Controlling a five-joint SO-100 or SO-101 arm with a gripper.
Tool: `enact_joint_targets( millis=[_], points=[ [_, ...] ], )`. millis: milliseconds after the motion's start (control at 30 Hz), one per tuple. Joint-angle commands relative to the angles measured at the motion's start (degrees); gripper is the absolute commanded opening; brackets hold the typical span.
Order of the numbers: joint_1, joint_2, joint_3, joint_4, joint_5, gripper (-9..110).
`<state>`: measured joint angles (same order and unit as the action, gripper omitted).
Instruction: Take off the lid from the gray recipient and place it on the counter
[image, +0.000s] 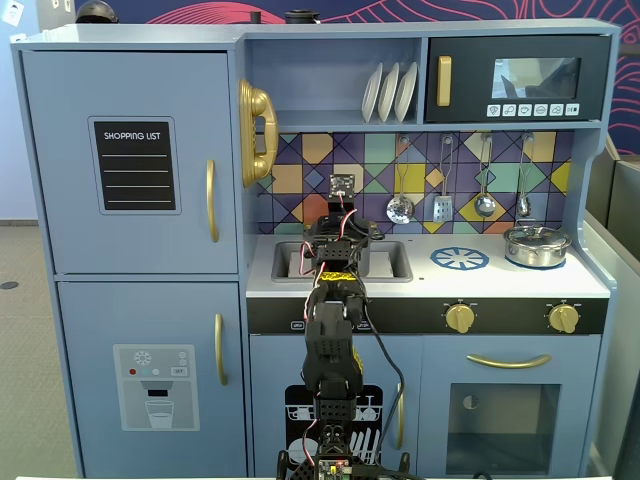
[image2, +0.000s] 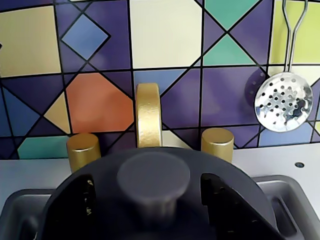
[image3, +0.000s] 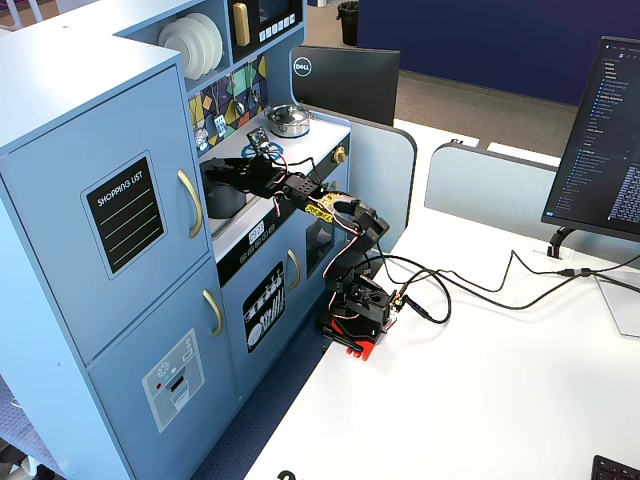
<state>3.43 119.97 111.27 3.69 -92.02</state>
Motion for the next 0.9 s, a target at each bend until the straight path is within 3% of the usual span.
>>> enact_joint_targets(
  millis=[0,133,233,867],
  points=[
    [-0.3,-1.8,-4.7,-2.5,0.8,17],
    [-1.1,-2.9,-4.8,-3.3,0.8,14],
    [-1.1,-3.2,-4.6,-4.3,0.4,0],
    [-2.7,2.4,-9.4,-4.1,-4.0,0]
  ],
)
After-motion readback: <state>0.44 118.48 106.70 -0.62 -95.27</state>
